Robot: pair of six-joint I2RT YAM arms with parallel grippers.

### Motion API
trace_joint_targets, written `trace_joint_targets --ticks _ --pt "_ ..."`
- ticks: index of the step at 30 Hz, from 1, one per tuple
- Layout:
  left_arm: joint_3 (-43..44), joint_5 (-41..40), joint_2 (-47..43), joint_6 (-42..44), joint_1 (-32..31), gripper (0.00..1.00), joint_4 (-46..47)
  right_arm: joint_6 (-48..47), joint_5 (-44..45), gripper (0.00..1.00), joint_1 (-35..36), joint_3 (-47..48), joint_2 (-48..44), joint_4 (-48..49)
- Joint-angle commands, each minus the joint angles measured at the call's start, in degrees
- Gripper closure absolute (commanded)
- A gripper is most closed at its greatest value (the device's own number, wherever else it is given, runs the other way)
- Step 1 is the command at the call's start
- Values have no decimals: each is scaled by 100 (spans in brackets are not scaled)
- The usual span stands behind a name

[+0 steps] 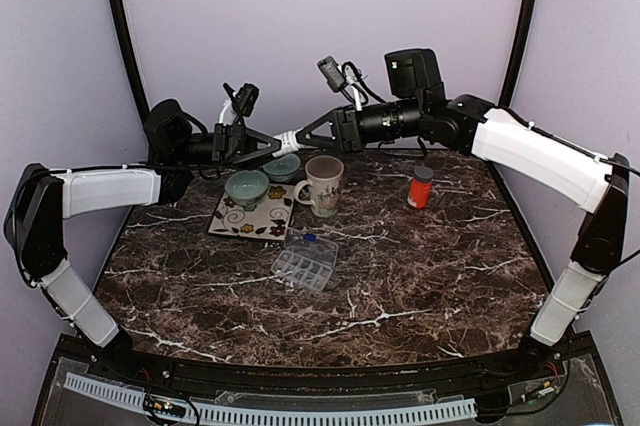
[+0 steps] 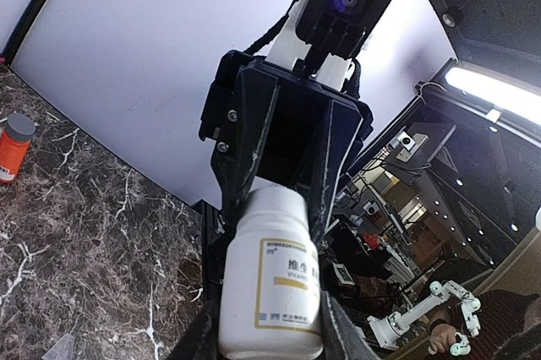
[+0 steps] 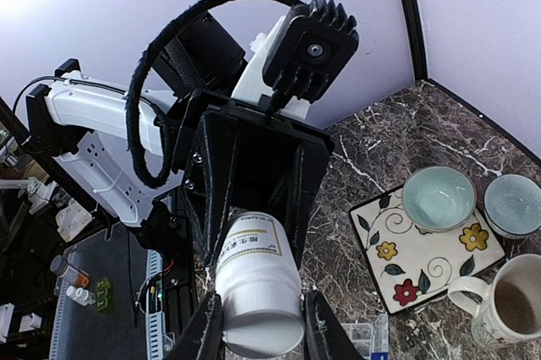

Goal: Sort the pills into containers
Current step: Unscrew the lid of the pill bottle.

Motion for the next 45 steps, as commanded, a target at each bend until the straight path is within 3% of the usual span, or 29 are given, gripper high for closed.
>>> trace_joint_targets --ticks 1,17,31,45 --pt "-19 248 -143 -128 -30 100 652 -91 305 95 -24 -129 -104 -21" --pt "-39 255 -87 -307 -32 100 934 39 196 85 54 -77 -78 -19" --pt "49 294 -23 -272 -35 100 931 177 59 59 55 147 97 -17" --pt "137 279 -13 33 -32 100 571 269 -71 48 51 173 133 -2"
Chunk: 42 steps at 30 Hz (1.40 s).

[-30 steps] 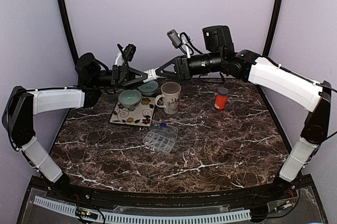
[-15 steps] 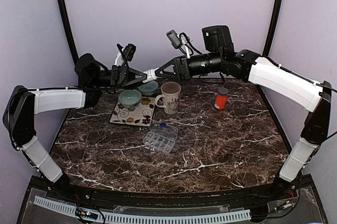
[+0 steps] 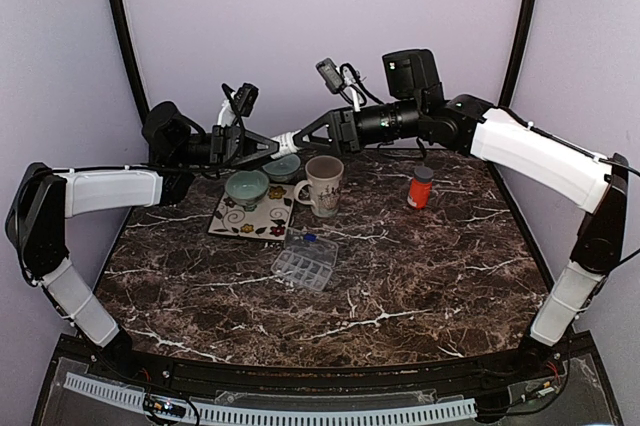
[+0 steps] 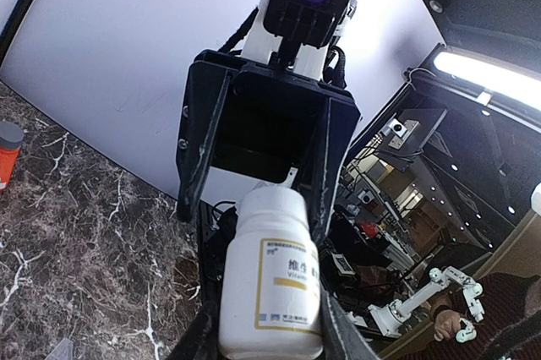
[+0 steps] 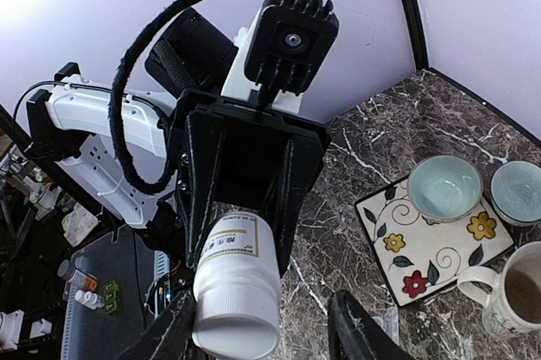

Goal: Sort the pills into containers
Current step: Unscrew the lid of the pill bottle.

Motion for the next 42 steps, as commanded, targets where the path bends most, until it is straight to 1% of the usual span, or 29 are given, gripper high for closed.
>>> trace_joint_targets --ticks 1,10,17,25,36,42 --pt "189 144 -89 229 -32 100 35 50 -53 47 -5 146 108 78" --pt "243 126 -67 362 -37 100 -116 139 -155 44 -4 138 94 75" --pt "277 87 -124 672 -35 100 -475 214 -220 43 -5 94 29 34" --pt "358 22 -179 1169 -30 100 -1039 400 -290 43 -8 -107 -112 54" --pt "414 -6 -193 1280 -26 100 -1108 501 -231 42 -6 -385 -282 -4" --pt "412 -106 -310 1648 13 100 -1523 684 -153 42 -19 -535 -480 -29"
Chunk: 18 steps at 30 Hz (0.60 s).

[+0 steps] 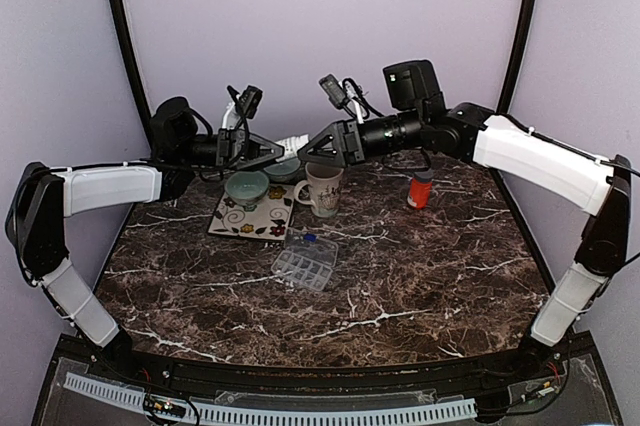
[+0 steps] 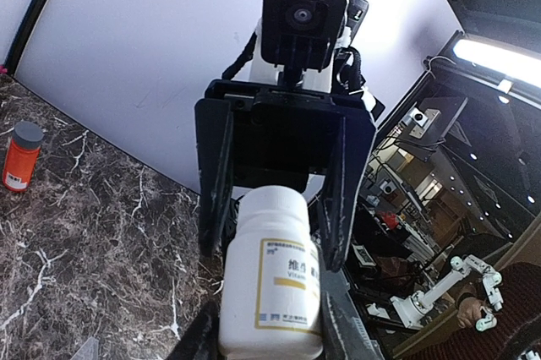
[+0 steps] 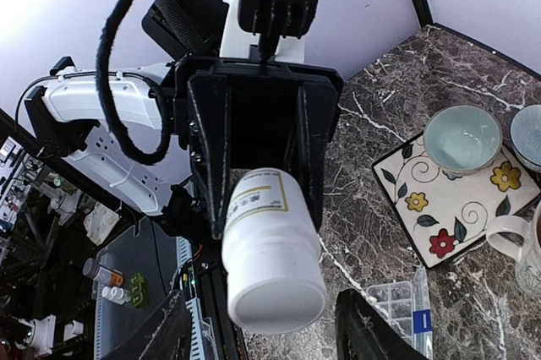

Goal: Sort the pills into containers
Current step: Unscrew the lid of the pill bottle.

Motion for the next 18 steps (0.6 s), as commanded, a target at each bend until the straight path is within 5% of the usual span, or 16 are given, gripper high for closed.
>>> trace_joint_targets --ticks 1,18 --pt "197 -82 -323 409 23 100 -301 265 22 42 -25 -154 -382 94" --pt "184 -636 -662 1690 109 100 -1232 3275 -193 43 -230 -582 -486 885"
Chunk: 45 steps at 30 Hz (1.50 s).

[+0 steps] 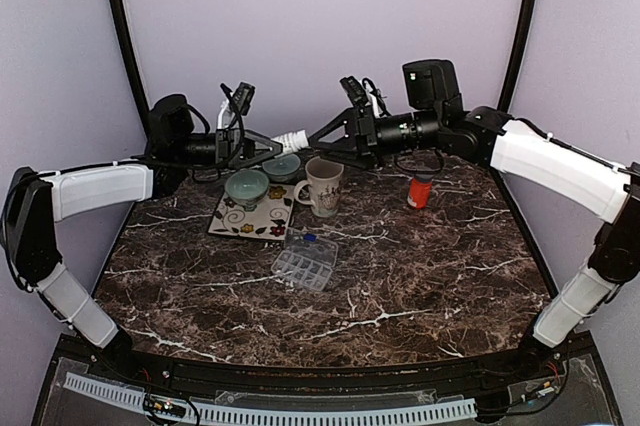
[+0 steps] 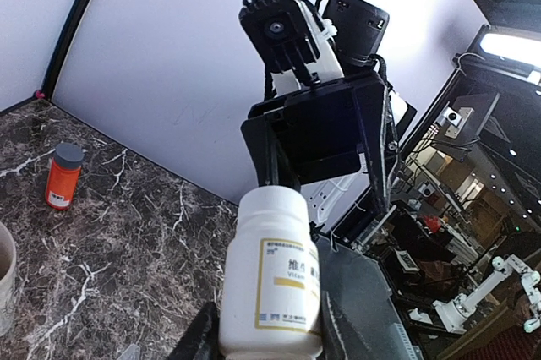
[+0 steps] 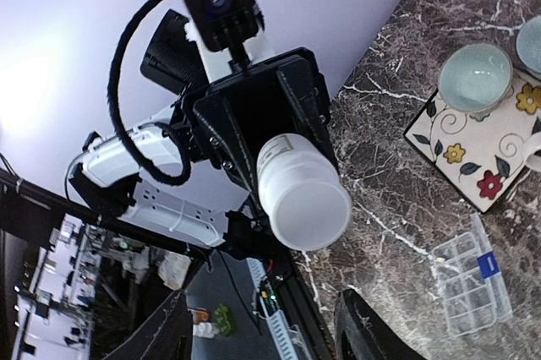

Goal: Sort the pills into containers
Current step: Unscrew the lid of the pill bottle.

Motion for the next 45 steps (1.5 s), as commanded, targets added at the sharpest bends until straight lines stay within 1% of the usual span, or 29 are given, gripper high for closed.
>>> trace_joint_targets --ticks 1,4,7,17,31,39,45 --pt "185 -170 -407 613 39 100 -344 1362 -163 43 -141 -84 89 684" --pt "177 -251 -492 860 36 100 -553 1694 -189 43 -162 -5 161 764" --pt "173 -276 -540 1012 32 100 -674 1717 -112 43 -162 166 360 490" --pt "318 -442 -591 1681 -58 100 -1443 2018 -178 44 -166 282 581 702" --pt "400 -501 -573 2026 -139 100 -1855 2142 -286 44 -243 344 658 851" --pt "473 -547 -561 2245 -179 100 -2079 2059 -337 45 -241 580 826 678" --pt "530 -578 -505 2354 -215 100 -2207 2031 -356 49 -247 631 858 648"
